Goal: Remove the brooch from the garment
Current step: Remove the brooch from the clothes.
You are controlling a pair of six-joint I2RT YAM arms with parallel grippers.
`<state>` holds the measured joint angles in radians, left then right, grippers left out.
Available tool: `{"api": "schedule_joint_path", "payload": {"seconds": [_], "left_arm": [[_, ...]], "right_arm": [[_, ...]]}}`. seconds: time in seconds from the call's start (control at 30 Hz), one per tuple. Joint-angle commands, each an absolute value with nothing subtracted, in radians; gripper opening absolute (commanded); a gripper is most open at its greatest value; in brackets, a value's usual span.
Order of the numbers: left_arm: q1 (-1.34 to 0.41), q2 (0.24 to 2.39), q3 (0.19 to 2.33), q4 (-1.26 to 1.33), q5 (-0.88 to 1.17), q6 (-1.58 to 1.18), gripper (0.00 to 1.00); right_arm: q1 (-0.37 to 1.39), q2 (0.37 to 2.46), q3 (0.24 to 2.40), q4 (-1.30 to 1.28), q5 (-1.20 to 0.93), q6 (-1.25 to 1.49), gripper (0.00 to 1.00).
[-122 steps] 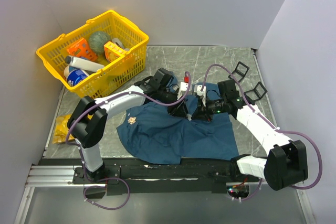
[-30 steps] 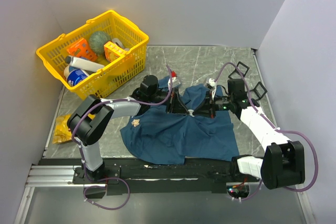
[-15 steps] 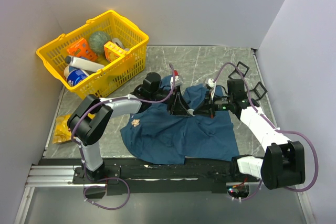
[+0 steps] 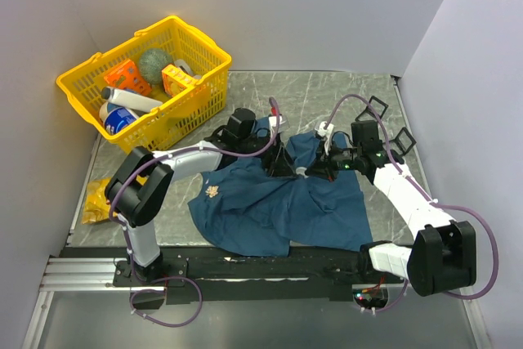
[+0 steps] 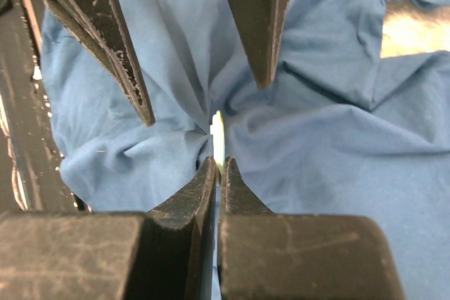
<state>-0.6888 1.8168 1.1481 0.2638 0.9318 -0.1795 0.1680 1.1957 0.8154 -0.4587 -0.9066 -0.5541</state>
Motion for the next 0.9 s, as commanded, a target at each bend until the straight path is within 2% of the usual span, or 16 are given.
{"api": "schedule_joint_path", "payload": {"seconds": [0.0, 0.23, 0.67, 0.77, 0.87], "left_arm": [[-0.713, 1.793, 1.183, 0.172, 0.867, -0.068, 0.75], [-0.784, 1.81, 1.224, 0.074, 0.778, 0.047, 0.76], [-0.831, 1.85, 1.243, 0.048, 0.7, 0.074, 0.77], [-0.833, 1.855, 1.244, 0.046, 0.677, 0.074, 0.75], [-0.833, 1.865, 1.247, 0.043, 0.664, 0.077, 0.69]], "right_arm": [[0.172, 1.181, 0.856, -0.454, -0.847, -0.56, 0.0], [0.17, 1.183, 0.864, -0.445, -0.792, -0.548, 0.0], [0.17, 1.172, 0.867, -0.449, -0.824, -0.545, 0.0], [0.17, 1.166, 0.867, -0.454, -0.831, -0.546, 0.0], [0.169, 1.163, 0.871, -0.462, -0.85, -0.548, 0.0]]}}
